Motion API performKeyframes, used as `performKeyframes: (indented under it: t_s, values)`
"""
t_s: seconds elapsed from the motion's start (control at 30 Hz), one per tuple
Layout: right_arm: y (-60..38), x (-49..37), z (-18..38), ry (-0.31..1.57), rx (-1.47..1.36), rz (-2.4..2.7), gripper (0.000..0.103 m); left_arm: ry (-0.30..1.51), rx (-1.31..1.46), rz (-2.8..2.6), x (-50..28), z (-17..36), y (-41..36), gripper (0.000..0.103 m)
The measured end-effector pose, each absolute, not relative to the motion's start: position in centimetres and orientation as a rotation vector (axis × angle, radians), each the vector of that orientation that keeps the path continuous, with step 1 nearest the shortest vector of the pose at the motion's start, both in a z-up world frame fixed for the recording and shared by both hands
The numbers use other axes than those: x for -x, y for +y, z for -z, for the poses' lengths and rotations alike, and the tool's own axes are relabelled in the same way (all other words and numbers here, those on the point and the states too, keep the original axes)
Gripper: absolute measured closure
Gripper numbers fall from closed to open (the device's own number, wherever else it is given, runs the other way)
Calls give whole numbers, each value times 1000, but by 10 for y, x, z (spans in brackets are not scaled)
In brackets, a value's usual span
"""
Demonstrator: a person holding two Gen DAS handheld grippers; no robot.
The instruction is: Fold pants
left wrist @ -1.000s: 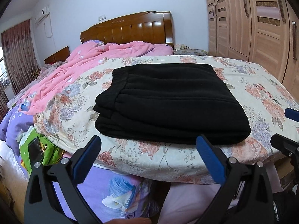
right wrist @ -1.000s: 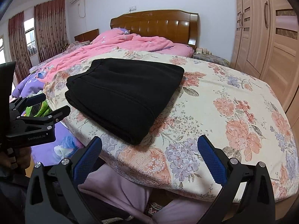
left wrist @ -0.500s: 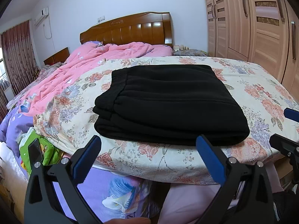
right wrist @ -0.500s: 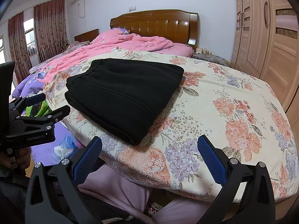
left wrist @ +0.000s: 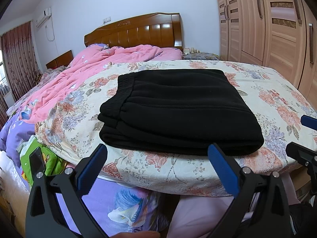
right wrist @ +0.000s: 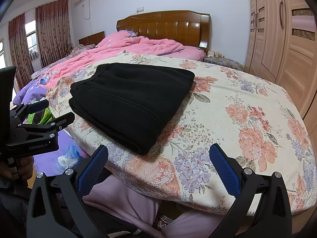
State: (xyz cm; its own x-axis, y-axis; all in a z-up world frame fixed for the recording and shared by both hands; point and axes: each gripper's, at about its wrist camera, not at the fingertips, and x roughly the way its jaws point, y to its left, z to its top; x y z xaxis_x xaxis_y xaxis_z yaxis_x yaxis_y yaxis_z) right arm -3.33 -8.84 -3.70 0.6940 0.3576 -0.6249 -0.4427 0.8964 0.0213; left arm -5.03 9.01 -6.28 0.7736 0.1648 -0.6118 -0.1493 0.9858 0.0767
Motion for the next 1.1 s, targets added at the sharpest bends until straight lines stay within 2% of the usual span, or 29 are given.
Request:
performKeyframes:
  t_s: [1.1]
  values:
    - [-86,34,38,670,132,-446,4,659,-15,-167,52,61,89,2]
